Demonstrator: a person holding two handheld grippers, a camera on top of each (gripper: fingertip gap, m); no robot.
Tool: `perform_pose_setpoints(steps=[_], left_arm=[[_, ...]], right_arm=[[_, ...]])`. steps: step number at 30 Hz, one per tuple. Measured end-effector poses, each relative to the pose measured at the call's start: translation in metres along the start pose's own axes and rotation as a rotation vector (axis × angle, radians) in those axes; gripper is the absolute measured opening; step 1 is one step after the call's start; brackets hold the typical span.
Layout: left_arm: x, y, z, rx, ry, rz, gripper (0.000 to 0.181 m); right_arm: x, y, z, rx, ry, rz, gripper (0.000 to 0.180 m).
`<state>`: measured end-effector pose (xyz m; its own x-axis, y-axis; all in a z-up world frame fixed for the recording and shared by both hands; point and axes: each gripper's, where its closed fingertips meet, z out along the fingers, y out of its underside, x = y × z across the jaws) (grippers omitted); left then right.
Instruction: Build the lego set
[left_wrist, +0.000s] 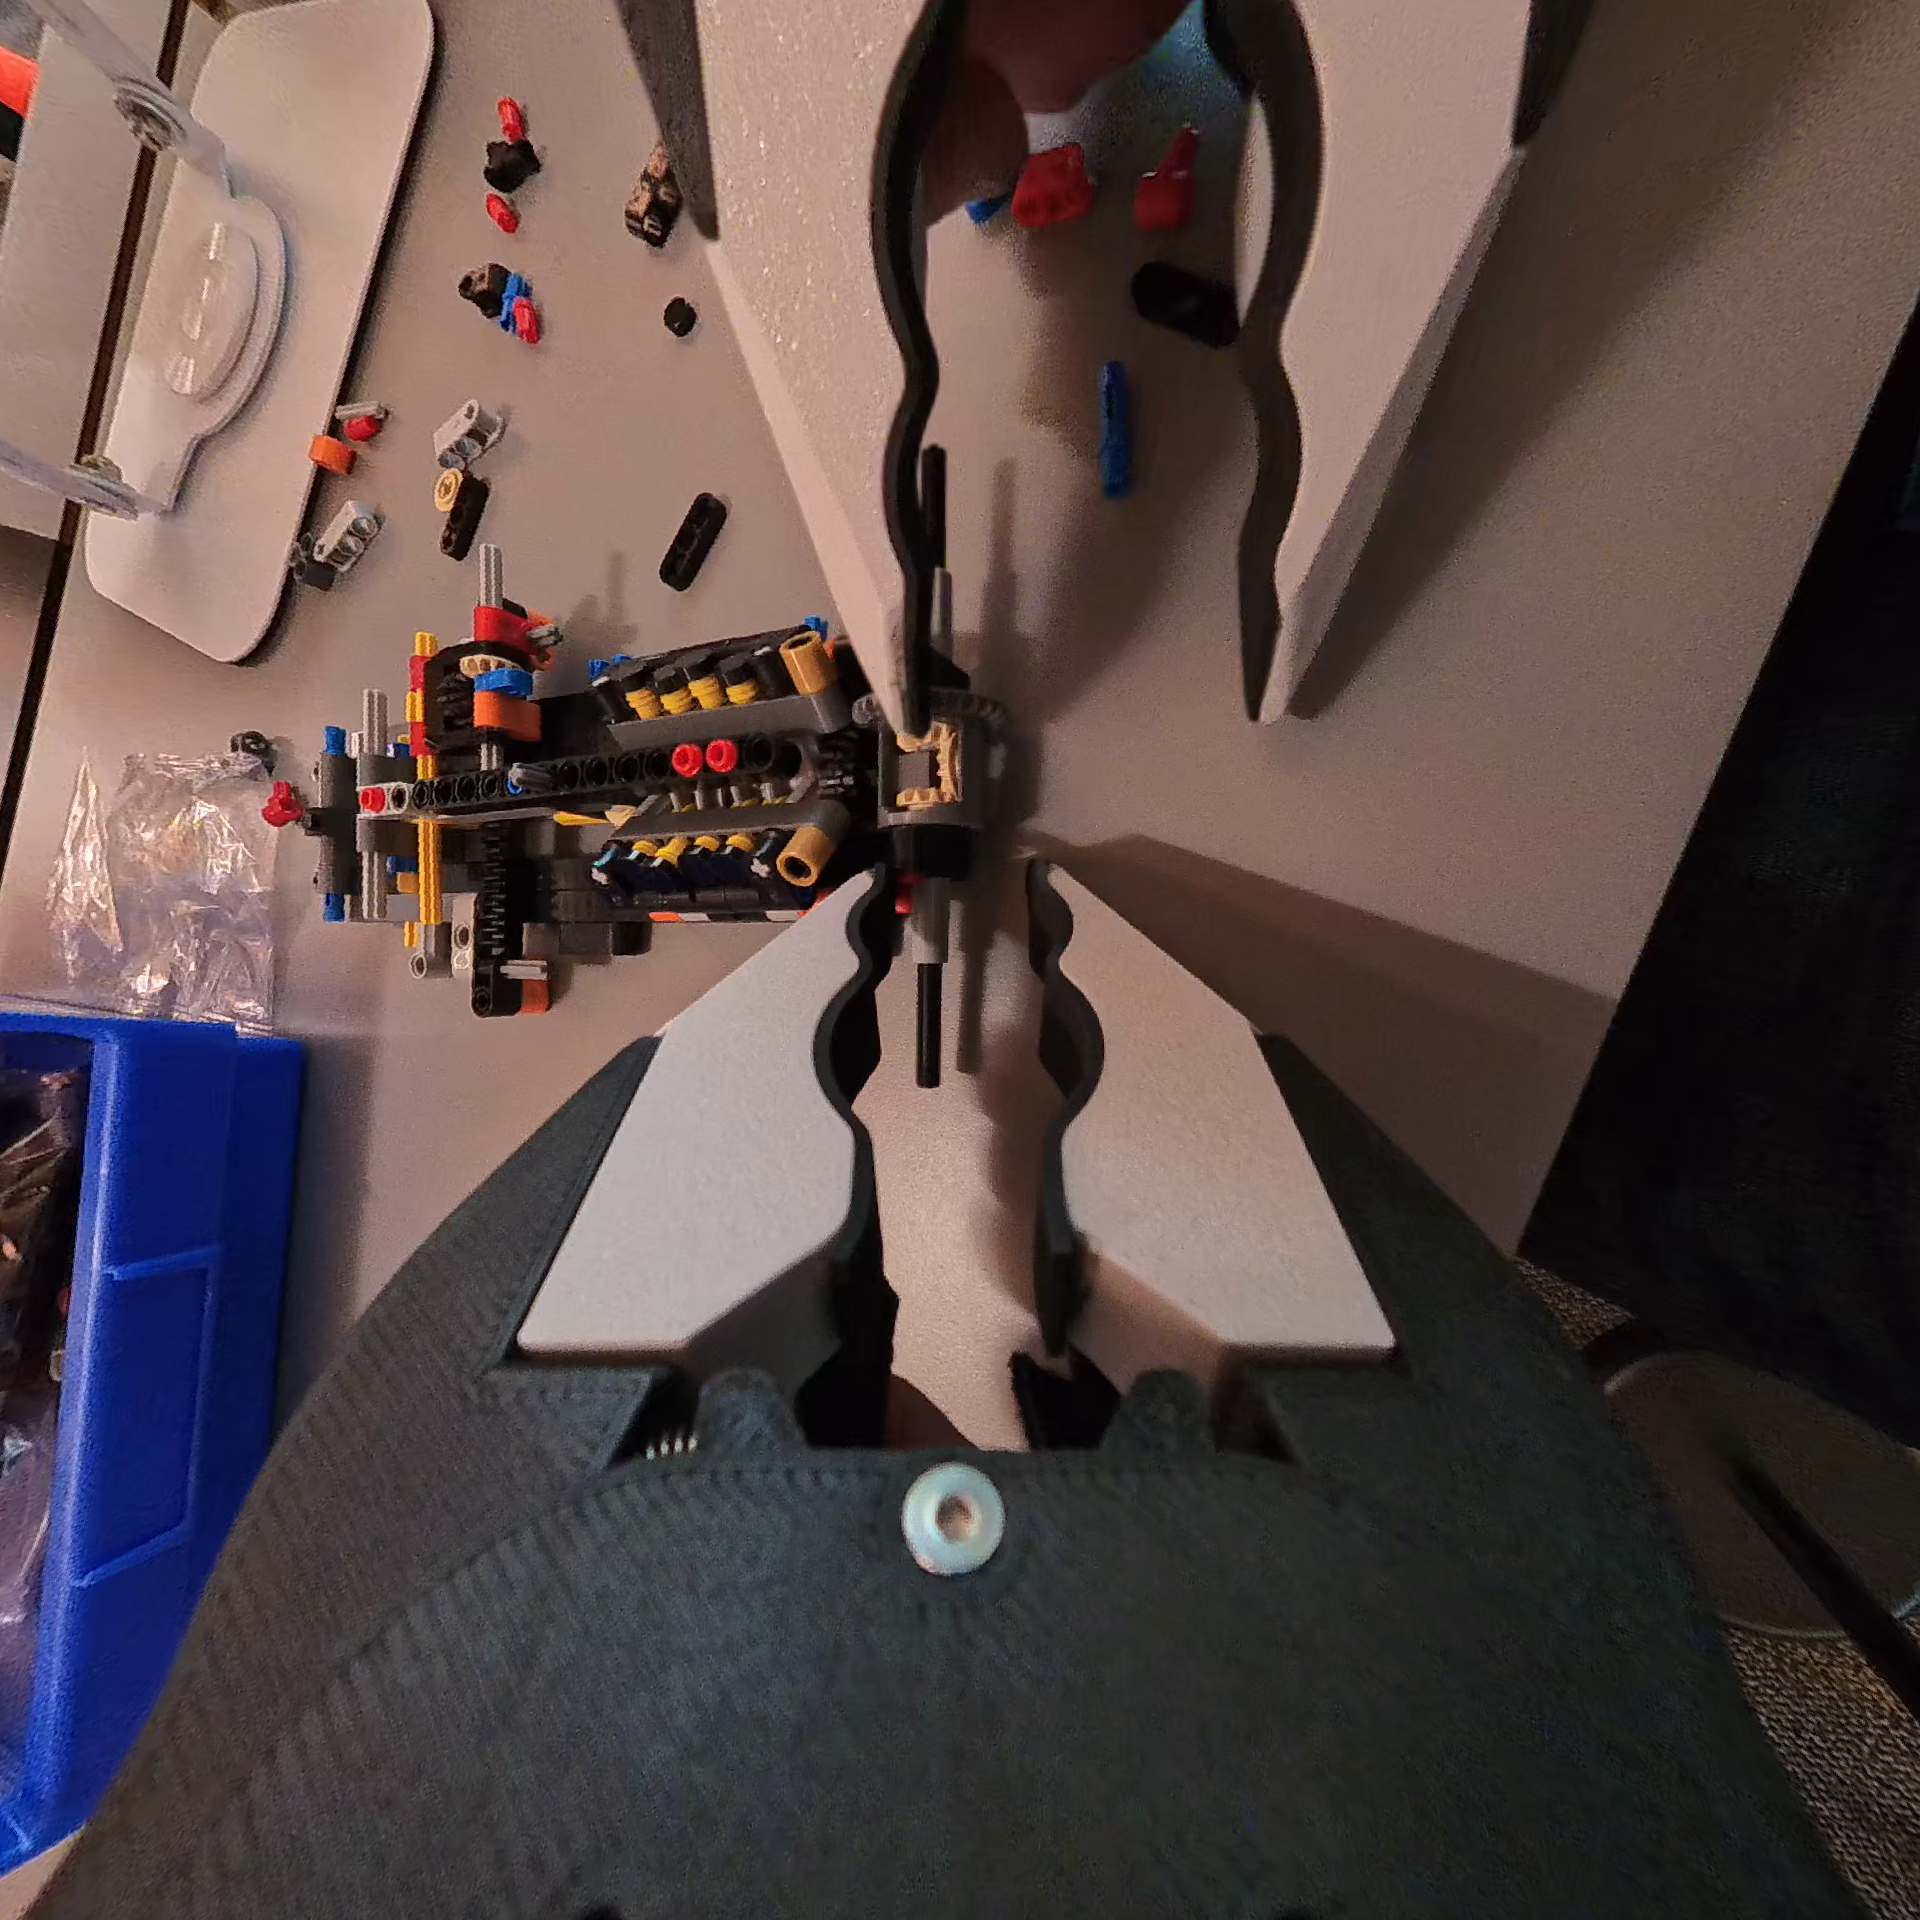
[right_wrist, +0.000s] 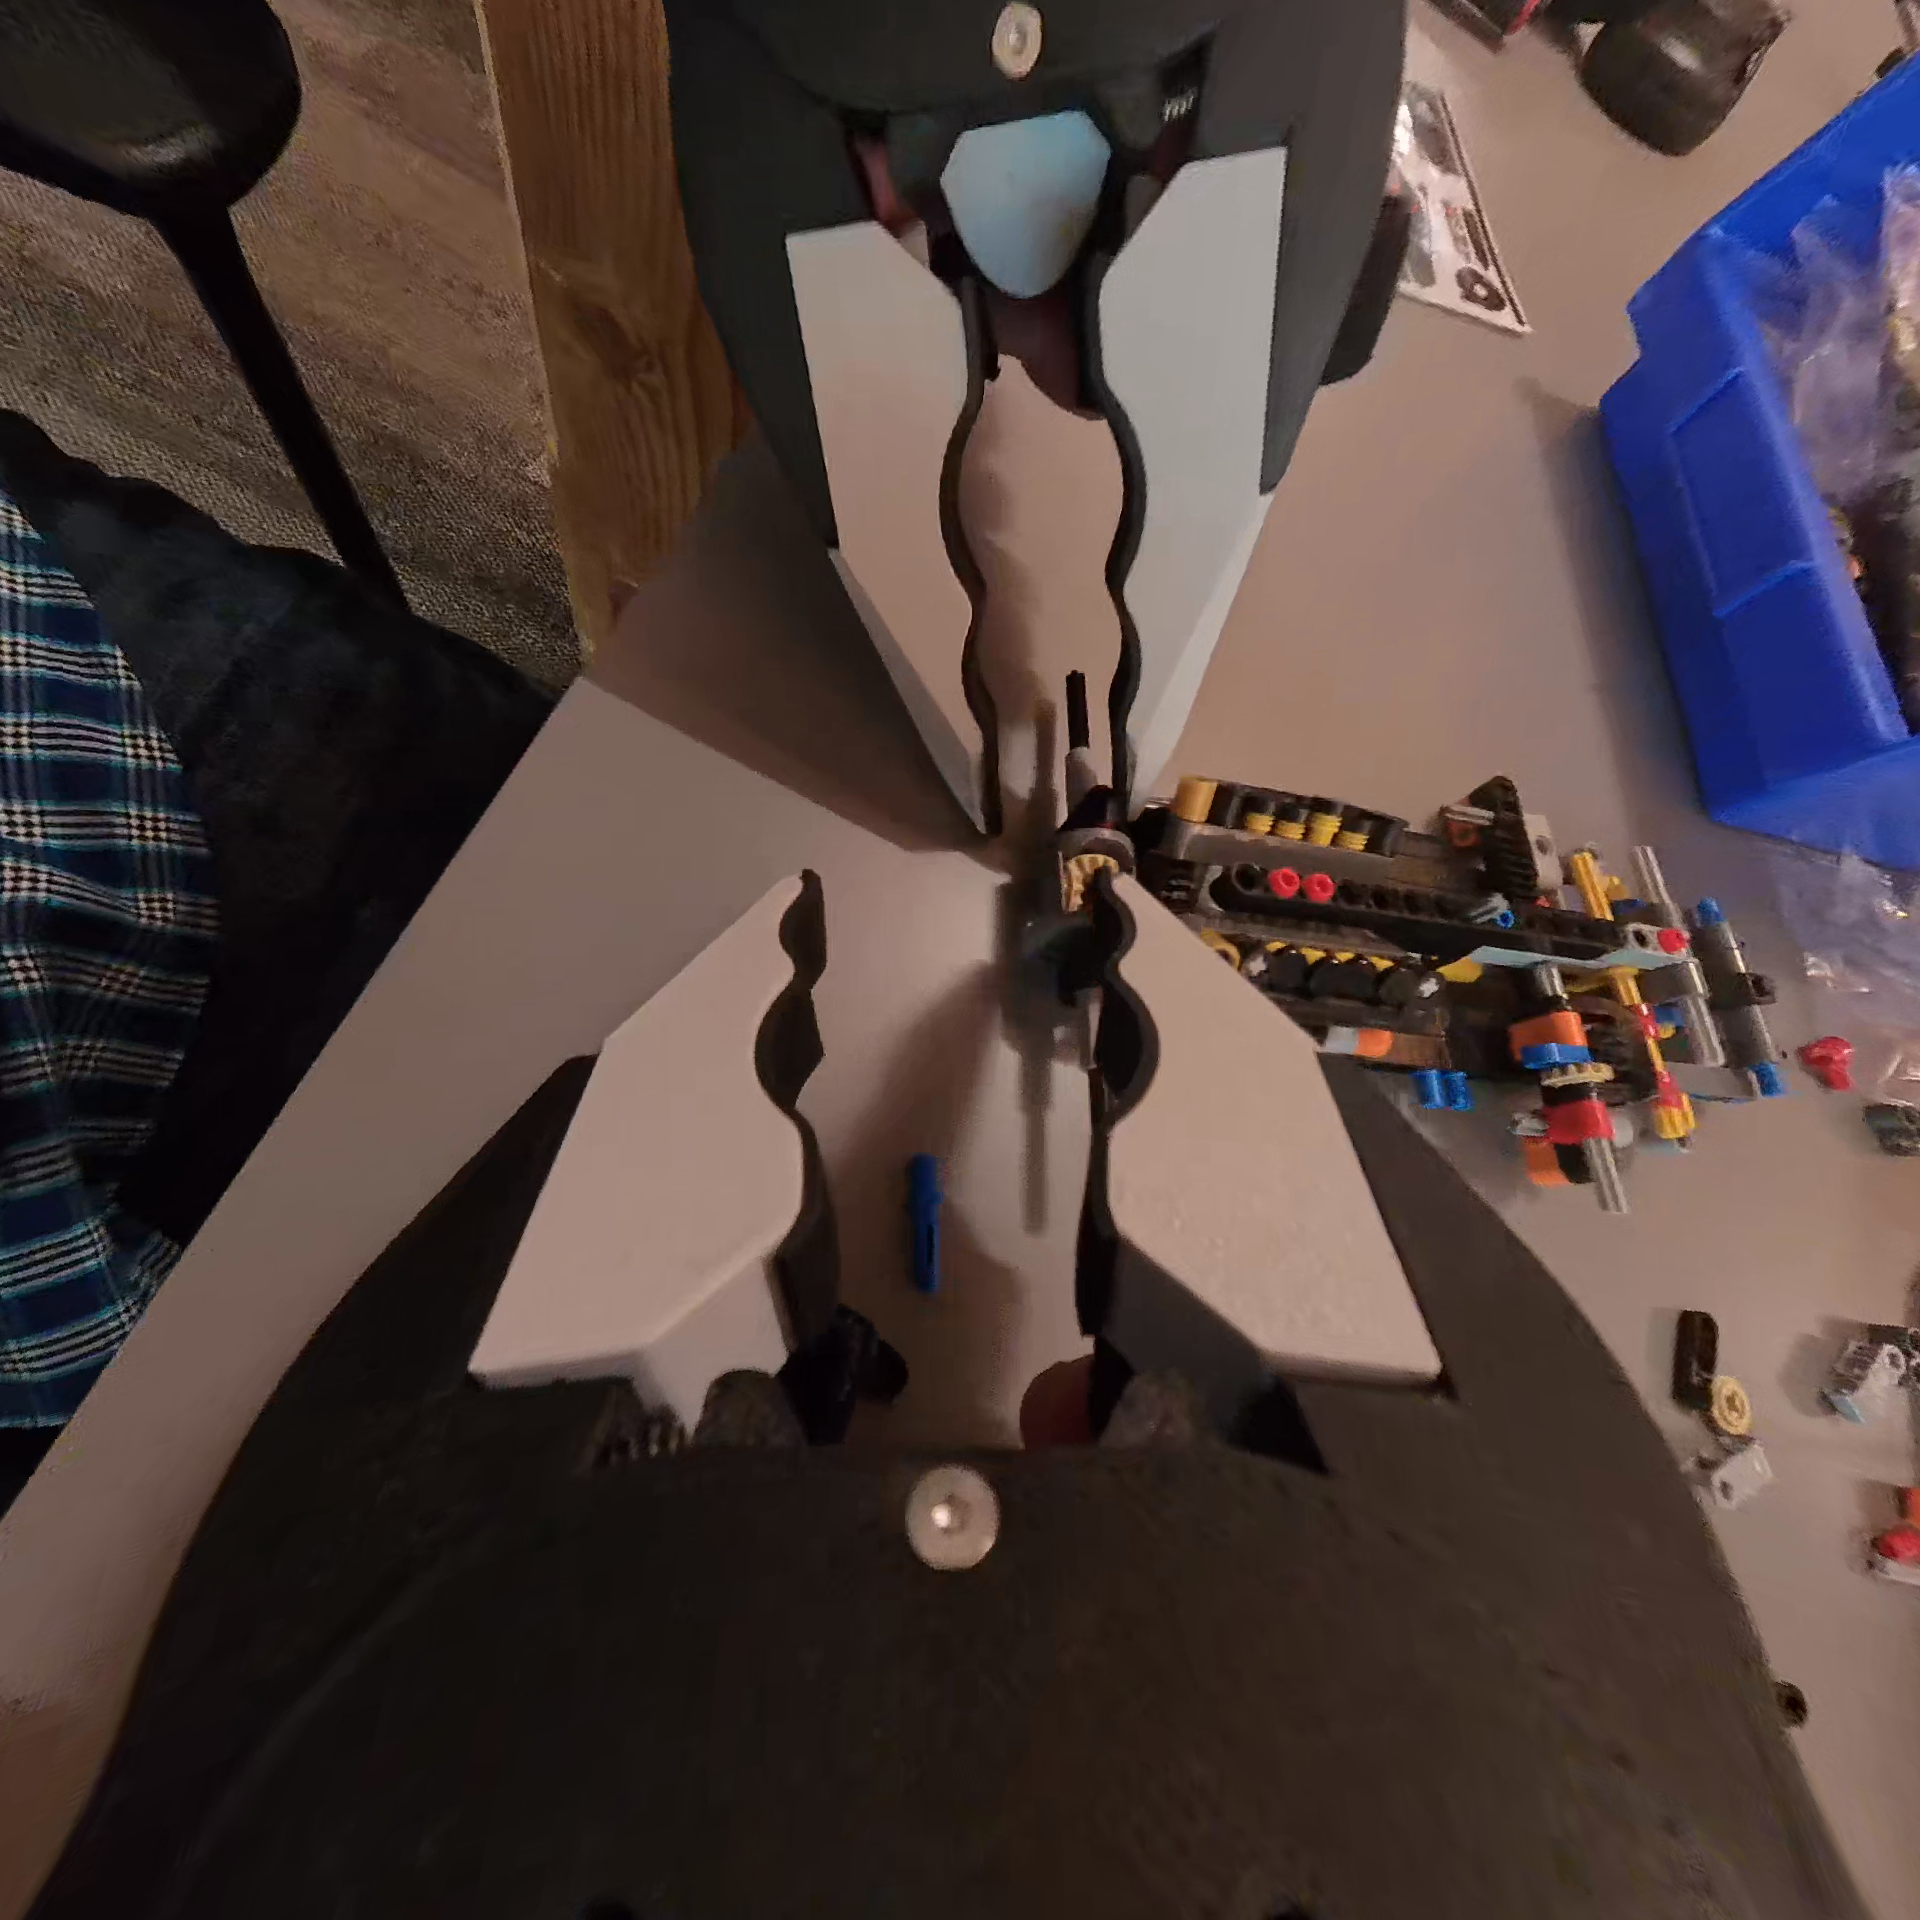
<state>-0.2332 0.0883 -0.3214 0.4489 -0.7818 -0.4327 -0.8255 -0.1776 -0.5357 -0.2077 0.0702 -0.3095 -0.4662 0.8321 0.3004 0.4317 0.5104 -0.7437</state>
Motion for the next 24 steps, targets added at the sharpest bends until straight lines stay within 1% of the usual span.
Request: perform_pose_setpoints(steps=[3, 4, 6, 8, 10, 13, 14, 16, 20, 24], left_arm=[[0.000, 0.000, 0.000, 0.002, -0.001, 0.000, 0.024], [0.000, 0.000, 0.000, 0.002, -0.001, 0.000, 0.024], [0.000, 0.000, 0.000, 0.003, -0.001, -0.001, 0.024], [0.000, 0.000, 0.000, 0.005, -0.002, -0.003, 0.024], [0.000, 0.000, 0.000, 0.005, -0.003, -0.003, 0.024], [0.000, 0.000, 0.000, 0.006, -0.003, -0.003, 0.024], [0.000, -0.001, 0.000, 0.007, -0.003, -0.003, 0.024], [0.000, -0.001, 0.000, 0.007, -0.004, -0.003, 0.024], [0.000, -0.001, 0.000, 0.008, -0.005, -0.004, 0.023], [0.000, -0.001, 0.000, 0.008, -0.005, -0.005, 0.023]], right_arm=[[-0.010, 0.004, 0.003, -0.028, -0.032, -0.017, 0.041], [-0.011, 0.005, 0.004, -0.032, -0.032, -0.029, 0.041], [-0.008, -0.001, 0.001, -0.004, -0.016, -0.020, 0.048], [0.000, -0.007, -0.003, 0.023, 0.012, -0.005, 0.051], [0.004, -0.004, -0.002, 0.013, 0.018, -0.003, 0.053], [-0.003, 0.001, 0.002, -0.001, -0.012, -0.004, 0.052], [-0.008, 0.002, 0.003, -0.012, -0.025, -0.011, 0.047], [-0.012, 0.004, 0.005, -0.027, -0.034, -0.029, 0.045], [-0.001, -0.005, -0.001, 0.014, 0.004, -0.012, 0.050], [-0.002, 0.001, 0.001, 0.001, -0.006, -0.006, 0.049]])
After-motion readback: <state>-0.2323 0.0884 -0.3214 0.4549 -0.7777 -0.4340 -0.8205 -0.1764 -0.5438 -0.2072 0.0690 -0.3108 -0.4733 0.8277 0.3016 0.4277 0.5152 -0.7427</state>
